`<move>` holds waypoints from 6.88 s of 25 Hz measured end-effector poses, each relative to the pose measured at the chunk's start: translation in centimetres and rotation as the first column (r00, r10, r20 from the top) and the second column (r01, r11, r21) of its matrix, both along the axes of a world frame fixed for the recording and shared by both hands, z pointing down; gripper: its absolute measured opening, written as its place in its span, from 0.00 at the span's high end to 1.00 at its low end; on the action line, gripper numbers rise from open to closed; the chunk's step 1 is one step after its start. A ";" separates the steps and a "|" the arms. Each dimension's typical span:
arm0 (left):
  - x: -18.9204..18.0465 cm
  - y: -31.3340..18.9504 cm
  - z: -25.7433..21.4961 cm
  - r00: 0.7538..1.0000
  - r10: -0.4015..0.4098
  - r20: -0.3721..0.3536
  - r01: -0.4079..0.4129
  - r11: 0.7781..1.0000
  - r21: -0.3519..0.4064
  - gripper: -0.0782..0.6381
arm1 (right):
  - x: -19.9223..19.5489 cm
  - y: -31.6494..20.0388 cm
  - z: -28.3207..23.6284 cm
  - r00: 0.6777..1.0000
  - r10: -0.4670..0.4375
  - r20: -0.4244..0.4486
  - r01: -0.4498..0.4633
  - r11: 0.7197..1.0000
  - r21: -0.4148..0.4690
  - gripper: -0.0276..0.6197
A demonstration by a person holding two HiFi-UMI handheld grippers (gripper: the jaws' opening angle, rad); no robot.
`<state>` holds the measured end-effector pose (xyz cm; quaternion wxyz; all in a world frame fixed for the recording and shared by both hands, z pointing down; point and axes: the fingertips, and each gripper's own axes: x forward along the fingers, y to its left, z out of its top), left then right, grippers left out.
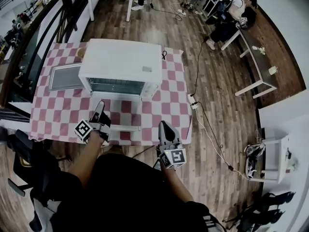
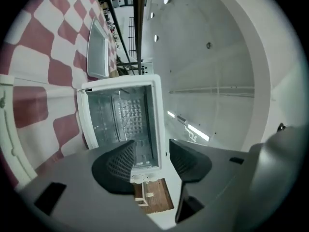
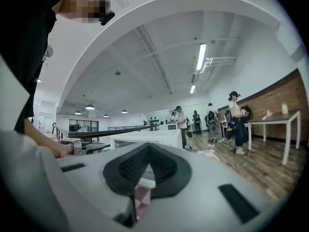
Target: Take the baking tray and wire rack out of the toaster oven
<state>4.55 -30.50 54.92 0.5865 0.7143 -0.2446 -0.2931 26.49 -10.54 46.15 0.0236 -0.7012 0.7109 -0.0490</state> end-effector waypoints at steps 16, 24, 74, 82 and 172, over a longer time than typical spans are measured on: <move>8.2 -9.7 6.4 0.990 0.137 -0.042 -0.141 0.978 -0.151 0.61 | 2.3 -6.7 1.9 0.982 0.189 0.009 -0.188 0.979 -0.084 0.95; 11.1 -12.2 7.8 0.983 0.162 -0.080 -0.174 0.969 -0.177 0.63 | 2.8 -6.6 2.3 0.966 0.257 0.005 -0.254 0.958 -0.130 0.95; 1.5 9.4 5.3 0.977 0.125 -0.170 -0.163 0.959 -0.230 0.90 | -3.5 6.1 1.3 0.997 0.042 0.060 -0.041 0.999 -0.013 0.95; -4.2 16.1 5.2 0.984 0.081 -0.160 -0.116 0.968 -0.224 0.90 | -8.1 10.6 1.3 0.998 -0.046 0.048 0.045 0.999 0.024 0.95; -31.4 -3.3 14.3 0.994 -0.007 0.110 0.055 0.899 -0.435 0.51 | -25.7 -11.3 2.8 0.957 -0.282 0.065 0.285 0.958 -0.030 0.95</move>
